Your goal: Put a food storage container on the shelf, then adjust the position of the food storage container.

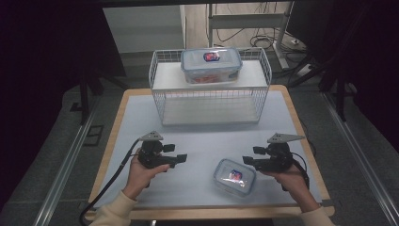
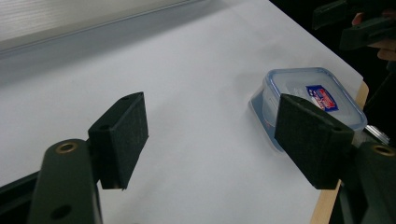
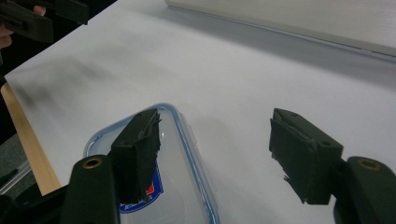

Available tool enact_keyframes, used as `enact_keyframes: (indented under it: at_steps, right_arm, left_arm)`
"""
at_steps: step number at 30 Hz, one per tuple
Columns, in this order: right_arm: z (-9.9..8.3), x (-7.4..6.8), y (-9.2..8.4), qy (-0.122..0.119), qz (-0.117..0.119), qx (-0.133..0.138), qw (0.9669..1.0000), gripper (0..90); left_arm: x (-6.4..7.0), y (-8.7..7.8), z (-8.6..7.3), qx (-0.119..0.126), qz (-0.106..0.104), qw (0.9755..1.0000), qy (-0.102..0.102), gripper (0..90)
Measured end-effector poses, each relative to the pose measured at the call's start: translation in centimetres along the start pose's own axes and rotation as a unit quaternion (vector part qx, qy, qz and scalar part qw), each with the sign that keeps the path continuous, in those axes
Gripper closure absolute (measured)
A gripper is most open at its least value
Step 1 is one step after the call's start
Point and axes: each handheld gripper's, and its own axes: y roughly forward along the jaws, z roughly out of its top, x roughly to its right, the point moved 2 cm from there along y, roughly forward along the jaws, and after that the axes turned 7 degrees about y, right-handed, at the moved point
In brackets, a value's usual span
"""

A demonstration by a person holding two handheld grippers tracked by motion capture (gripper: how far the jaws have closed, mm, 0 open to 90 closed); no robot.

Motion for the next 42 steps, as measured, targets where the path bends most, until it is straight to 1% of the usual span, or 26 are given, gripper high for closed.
enact_keyframes:
  at_steps: [5, 7, 10, 14, 16, 18, 20, 24, 26, 27, 28, 31, 34, 36, 39, 42]
  right_arm:
    - [-0.6, -0.1, -0.7, 0.007, 0.0, 0.002, 1.0, 29.7]
    - [-1.1, 0.0, -1.0, 0.007, -0.003, 0.002, 1.0, 29.1]
    - [-1.3, 0.2, -1.5, 0.019, -0.006, 0.008, 0.9998, 28.2]
    - [-1.5, 0.1, -1.6, 0.029, -0.006, 0.007, 0.9995, 27.0]
    - [-1.7, -0.1, -1.7, 0.033, -0.005, 0.006, 0.9994, 26.7]
    - [-2.1, -0.2, -1.7, 0.035, -0.006, 0.002, 0.9994, 26.5]
    - [-2.4, -0.2, -1.8, 0.038, -0.006, 0.0, 0.9993, 26.3]
    - [-3.0, 0.1, -1.9, 0.048, -0.011, -0.002, 0.9988, 25.9]
    - [-3.3, 0.2, -2.1, 0.053, -0.012, -0.003, 0.9985, 25.7]
    - [-3.4, 0.3, -2.1, 0.056, -0.011, -0.004, 0.9984, 25.6]
    - [-3.6, 0.4, -2.2, 0.061, -0.013, -0.005, 0.998, 25.5]
    - [-4.2, 0.6, -2.2, 0.075, -0.012, -0.003, 0.9971, 25.0]
    - [-4.9, 0.7, -2.1, 0.09, -0.01, -0.007, 0.9958, 24.7]
    - [-5.4, 0.8, -1.9, 0.103, -0.009, -0.015, 0.9946, 24.3]
    - [-5.8, 0.8, -1.4, 0.114, -0.005, -0.025, 0.9932, 24.1]
    - [-6.0, 0.5, -1.1, 0.128, 0.008, -0.03, 0.9913, 23.9]
  left_arm:
    - [0.2, -0.2, -0.1, 0.0, -0.001, 1.0, 0.0, 23.0]
    - [0.2, -0.2, -0.2, -0.001, -0.005, 1.0, -0.004, 22.9]
    - [0.4, -0.2, -0.3, -0.003, -0.004, 1.0, -0.005, 22.7]
    - [0.6, 0.0, -0.3, -0.007, -0.005, 0.9999, -0.007, 22.2]
    - [0.8, 0.2, -0.2, -0.008, -0.004, 1.0, -0.003, 21.4]
    - [1.0, 0.6, -0.2, -0.008, -0.015, 0.9998, -0.008, 21.2]
    - [1.2, 1.2, -0.3, -0.018, -0.019, 0.9997, -0.003, 20.5]
    - [1.6, 2.3, -0.5, -0.03, -0.03, 0.9991, -0.001, 20.2]
    - [1.7, 2.8, -0.5, -0.036, -0.036, 0.9987, 0.0, 20.2]
    - [1.8, 3.1, -0.5, -0.037, -0.043, 0.9984, -0.005, 20.2]
    - [1.8, 3.4, -0.5, -0.038, -0.051, 0.9979, -0.009, 20.2]
    - [2.2, 4.4, -0.4, -0.047, -0.063, 0.9968, -0.011, 20.4]
    - [2.6, 5.6, -0.4, -0.059, -0.088, 0.9942, -0.019, 20.5]
    - [2.7, 6.3, -0.4, -0.064, -0.099, 0.9928, -0.024, 20.7]
    - [3.0, 6.7, -0.3, -0.065, -0.108, 0.9916, -0.029, 21.3]
    - [3.1, 6.7, -0.3, -0.062, -0.115, 0.9909, -0.033, 22.0]
